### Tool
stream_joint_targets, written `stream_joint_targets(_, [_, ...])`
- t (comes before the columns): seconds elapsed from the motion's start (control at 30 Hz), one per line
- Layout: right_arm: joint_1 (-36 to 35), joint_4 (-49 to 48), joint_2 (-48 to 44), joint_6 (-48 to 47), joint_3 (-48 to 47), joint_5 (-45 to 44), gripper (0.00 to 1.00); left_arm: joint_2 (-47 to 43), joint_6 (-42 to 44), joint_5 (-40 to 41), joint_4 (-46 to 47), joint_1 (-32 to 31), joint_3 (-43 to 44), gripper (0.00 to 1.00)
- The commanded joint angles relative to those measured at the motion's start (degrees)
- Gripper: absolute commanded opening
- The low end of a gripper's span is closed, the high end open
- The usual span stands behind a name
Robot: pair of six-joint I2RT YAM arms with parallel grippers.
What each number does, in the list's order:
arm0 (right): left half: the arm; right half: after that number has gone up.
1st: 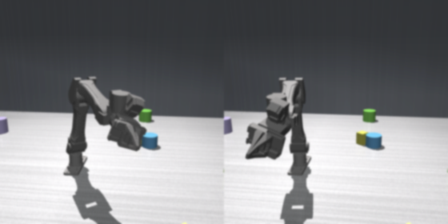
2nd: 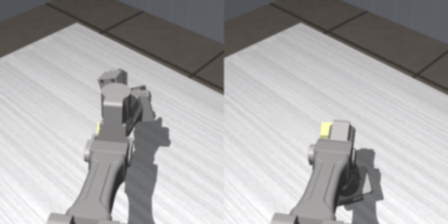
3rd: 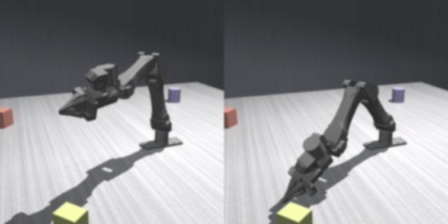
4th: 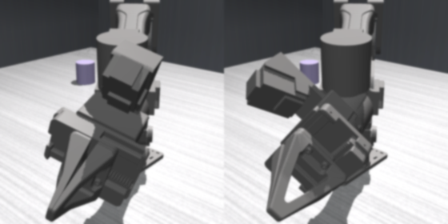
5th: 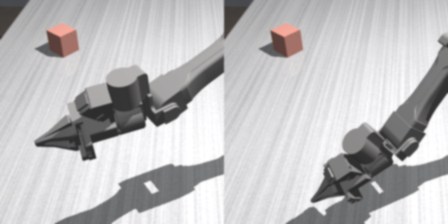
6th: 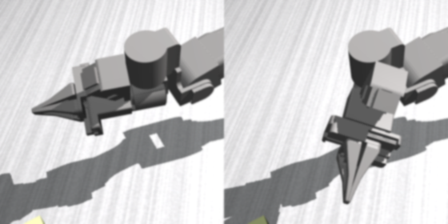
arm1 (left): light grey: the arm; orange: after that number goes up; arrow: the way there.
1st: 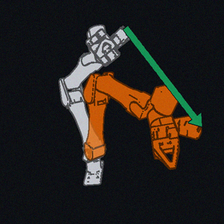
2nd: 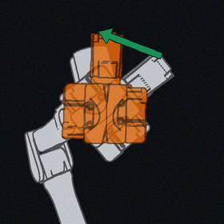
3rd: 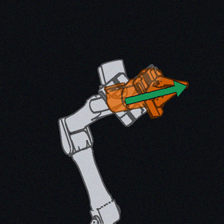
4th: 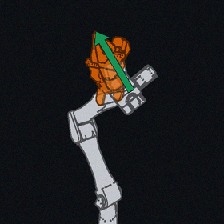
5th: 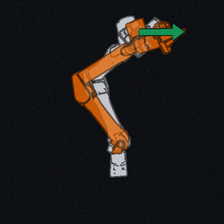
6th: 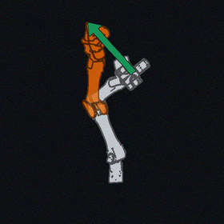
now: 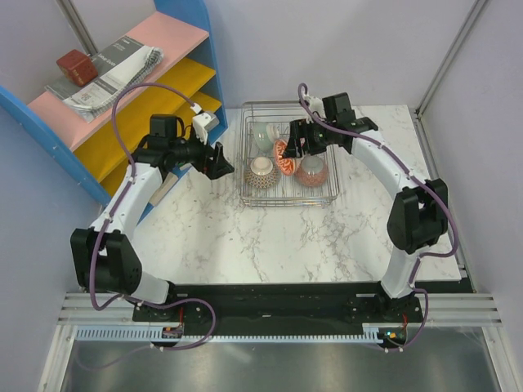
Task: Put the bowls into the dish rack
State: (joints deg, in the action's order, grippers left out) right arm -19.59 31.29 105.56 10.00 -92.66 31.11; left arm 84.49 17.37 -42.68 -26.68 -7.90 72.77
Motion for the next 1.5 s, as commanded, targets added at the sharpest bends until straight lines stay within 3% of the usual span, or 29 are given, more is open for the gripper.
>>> stream_joint_targets(0.0, [-0.1, 8.4, 1.6, -11.5, -9.5, -5.4, 0.00, -2.7, -0.5, -1.0, 0.0, 0.7, -1.2, 1.00])
stream_joint_targets(0.43, [-4.0, 20.5, 7.3, -29.2, -19.0, -19.4, 0.00, -5.7, -0.2, -0.1, -1.3, 1.0, -4.0, 1.00])
stream_joint_targets(1.47, [-16.7, 19.1, 12.0, -35.3, -14.7, -39.5, 0.00, -8.9, 1.0, 0.7, -0.7, 2.1, -9.1, 1.00])
